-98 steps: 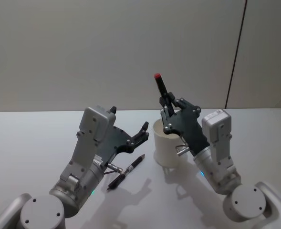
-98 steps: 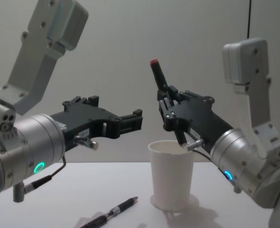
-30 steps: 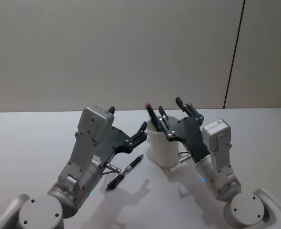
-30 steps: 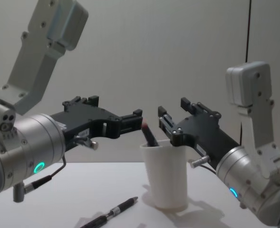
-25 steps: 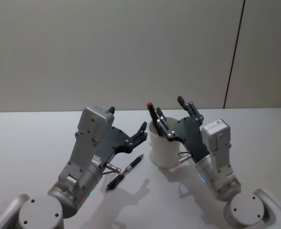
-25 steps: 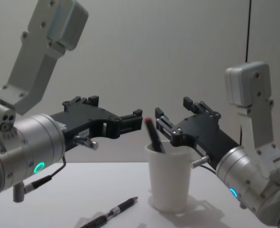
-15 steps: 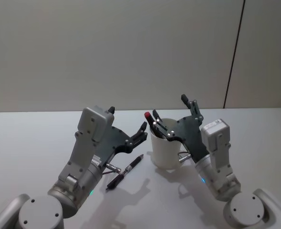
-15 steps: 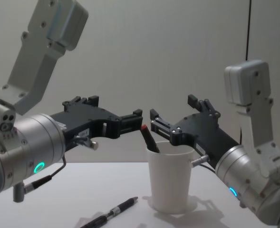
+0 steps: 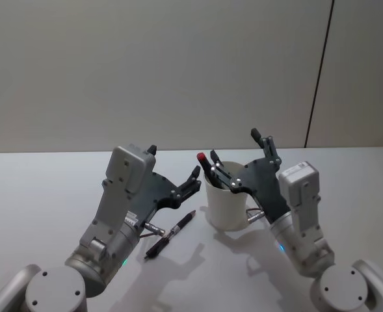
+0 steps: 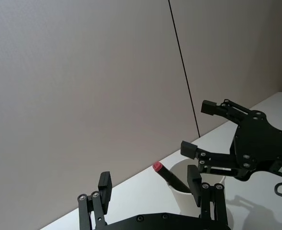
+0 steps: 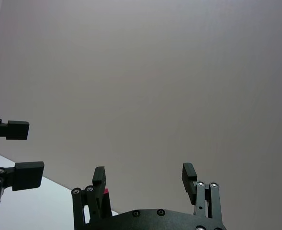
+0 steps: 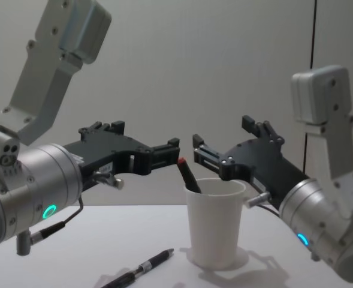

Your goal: Place the pen into the pen holder.

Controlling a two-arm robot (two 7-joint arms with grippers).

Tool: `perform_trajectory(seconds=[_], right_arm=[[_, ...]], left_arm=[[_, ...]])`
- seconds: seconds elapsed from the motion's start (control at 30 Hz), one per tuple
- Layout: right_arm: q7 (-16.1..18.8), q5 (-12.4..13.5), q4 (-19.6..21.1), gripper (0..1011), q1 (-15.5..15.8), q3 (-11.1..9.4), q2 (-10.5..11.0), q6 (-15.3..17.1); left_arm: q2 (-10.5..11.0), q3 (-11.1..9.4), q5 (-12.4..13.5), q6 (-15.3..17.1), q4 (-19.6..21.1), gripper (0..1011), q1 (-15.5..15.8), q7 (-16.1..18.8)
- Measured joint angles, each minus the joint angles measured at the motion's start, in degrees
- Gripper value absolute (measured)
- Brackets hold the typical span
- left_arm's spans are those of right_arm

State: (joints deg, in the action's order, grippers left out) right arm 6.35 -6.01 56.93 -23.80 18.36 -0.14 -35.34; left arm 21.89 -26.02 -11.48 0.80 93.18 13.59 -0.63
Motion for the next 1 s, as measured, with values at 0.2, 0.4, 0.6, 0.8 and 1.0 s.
perform_trajectory(seconds=[0.2, 0.4, 0.6, 0.8, 1.0], right_arm=[[0.4, 0.7, 5.2, 1002, 2.4, -0.4, 1.3, 3.8], [0.8, 1.4, 10.6, 1002, 5.0, -1.0, 2.7, 8.2], [1.0, 2.3, 15.7, 1002, 7.5, -1.7, 4.3, 12.7], [1.2, 3.5, 20.7, 1002, 9.9, -2.6, 6.0, 17.0], [1.2, 4.7, 24.6, 1002, 12.0, -3.5, 7.6, 20.6]], left_arm=[[0.0, 0.0, 0.0, 0.0, 0.0, 1004, 0.0, 0.0], [0.0, 0.0, 0.0, 0.0, 0.0, 1004, 0.0, 0.0], [0.0, 0.0, 0.0, 0.0, 0.0, 1004, 0.0, 0.0], [0.0, 0.0, 0.0, 0.0, 0.0, 1004, 0.0, 0.0], [0.0, 0.0, 0.0, 0.0, 0.0, 1004, 0.0, 0.0]])
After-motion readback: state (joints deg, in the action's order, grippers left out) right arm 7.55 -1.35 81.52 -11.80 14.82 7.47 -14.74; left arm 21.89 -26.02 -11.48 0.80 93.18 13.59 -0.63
